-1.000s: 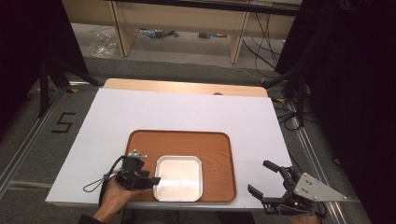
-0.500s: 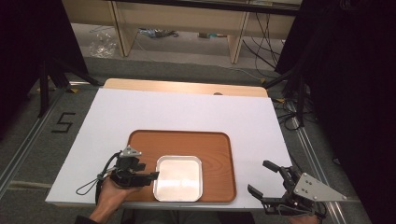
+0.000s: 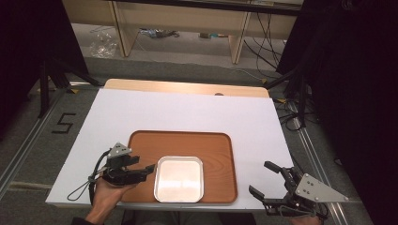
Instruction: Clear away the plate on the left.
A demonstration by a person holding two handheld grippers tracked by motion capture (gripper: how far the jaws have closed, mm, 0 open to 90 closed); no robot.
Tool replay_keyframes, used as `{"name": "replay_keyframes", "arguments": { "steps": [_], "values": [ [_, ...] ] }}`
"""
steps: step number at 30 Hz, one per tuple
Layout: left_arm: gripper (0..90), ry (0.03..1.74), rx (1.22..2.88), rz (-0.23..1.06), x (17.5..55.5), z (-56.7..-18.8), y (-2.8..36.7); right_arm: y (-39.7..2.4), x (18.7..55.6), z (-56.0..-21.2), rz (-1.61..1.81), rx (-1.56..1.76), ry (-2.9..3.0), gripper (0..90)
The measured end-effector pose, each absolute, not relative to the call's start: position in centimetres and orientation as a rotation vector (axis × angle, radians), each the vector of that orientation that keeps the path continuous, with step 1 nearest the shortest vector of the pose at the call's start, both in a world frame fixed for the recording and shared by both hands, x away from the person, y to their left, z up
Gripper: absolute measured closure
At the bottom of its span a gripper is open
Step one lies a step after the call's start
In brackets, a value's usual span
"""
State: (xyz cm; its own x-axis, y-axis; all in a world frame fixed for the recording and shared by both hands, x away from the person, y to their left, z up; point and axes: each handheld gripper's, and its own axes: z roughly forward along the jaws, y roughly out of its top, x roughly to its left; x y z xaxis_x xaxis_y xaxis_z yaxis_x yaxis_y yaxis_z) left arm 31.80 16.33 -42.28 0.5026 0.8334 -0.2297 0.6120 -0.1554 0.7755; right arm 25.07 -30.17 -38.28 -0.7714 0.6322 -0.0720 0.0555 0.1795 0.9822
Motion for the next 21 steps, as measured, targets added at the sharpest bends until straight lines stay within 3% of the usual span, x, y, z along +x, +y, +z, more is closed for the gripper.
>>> {"name": "replay_keyframes", "arguments": {
  "steps": [11, 21],
  "values": [
    [18.8, 1.140, 1.748, 0.431, 30.7, -41.3, 16.6, -30.2, 25.0, -38.3, 1.630, 0.644, 1.995, 16.1],
    [18.4, 1.096, 1.704, 0.475, 29.7, -40.9, 17.2, -30.2, 25.1, -38.3, 1.627, 0.646, 1.993, 16.1]
  ]
}}
